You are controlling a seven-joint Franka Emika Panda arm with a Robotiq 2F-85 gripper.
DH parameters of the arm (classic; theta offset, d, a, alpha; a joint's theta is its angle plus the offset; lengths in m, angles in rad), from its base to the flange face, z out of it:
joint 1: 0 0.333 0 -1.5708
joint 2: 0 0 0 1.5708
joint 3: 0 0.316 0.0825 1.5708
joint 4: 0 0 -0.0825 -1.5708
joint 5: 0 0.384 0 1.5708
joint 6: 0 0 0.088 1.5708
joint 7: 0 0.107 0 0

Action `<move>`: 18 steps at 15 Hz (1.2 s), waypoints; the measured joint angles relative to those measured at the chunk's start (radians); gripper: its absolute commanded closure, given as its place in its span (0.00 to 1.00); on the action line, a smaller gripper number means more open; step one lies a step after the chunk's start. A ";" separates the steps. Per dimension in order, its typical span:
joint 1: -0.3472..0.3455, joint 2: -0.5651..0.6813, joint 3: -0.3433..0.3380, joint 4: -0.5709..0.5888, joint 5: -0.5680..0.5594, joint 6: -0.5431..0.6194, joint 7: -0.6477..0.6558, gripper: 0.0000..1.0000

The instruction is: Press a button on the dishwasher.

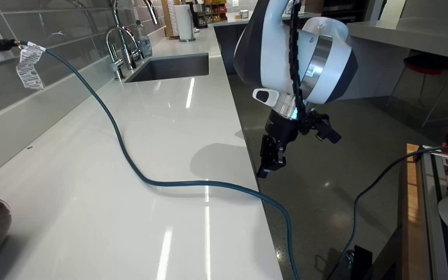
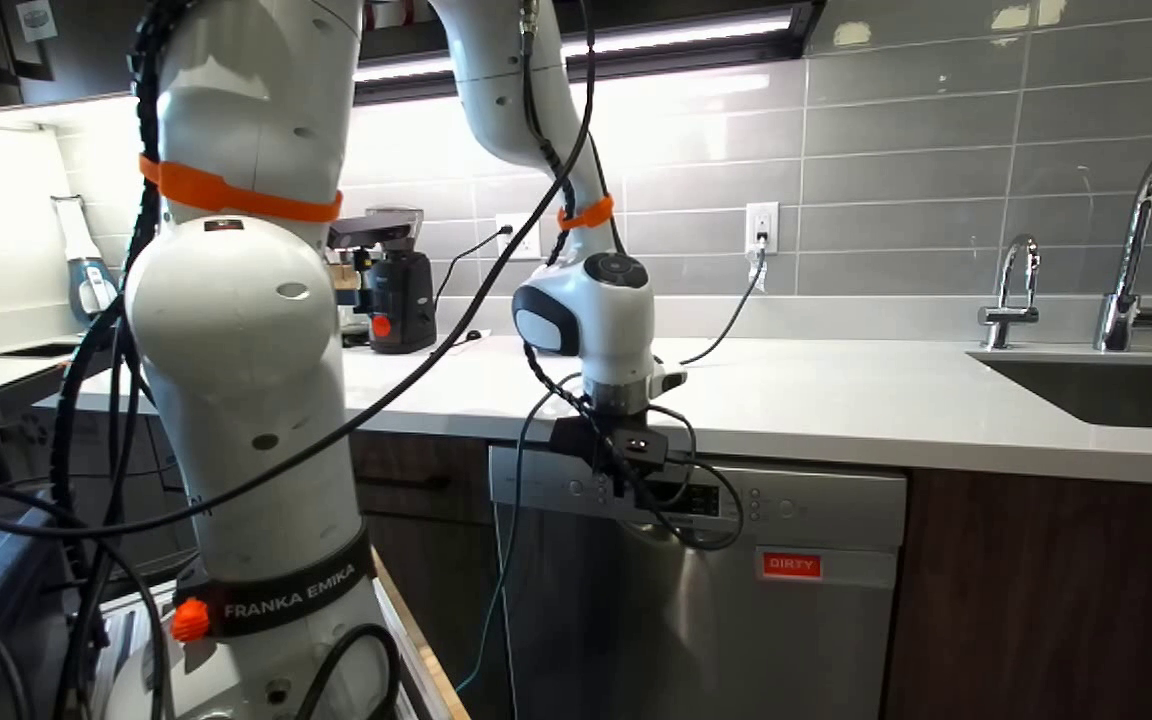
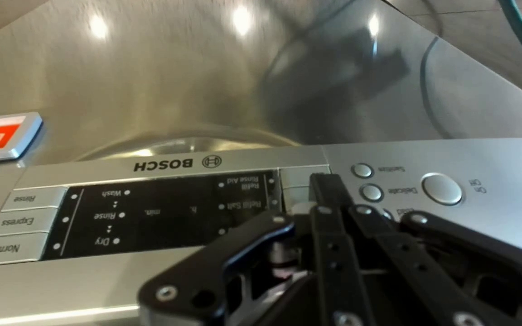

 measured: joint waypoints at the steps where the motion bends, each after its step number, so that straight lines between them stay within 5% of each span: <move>1: 0.000 0.001 0.000 0.001 0.009 0.000 -0.009 1.00; 18: -0.021 0.001 -0.015 0.013 0.211 -0.060 -0.142 1.00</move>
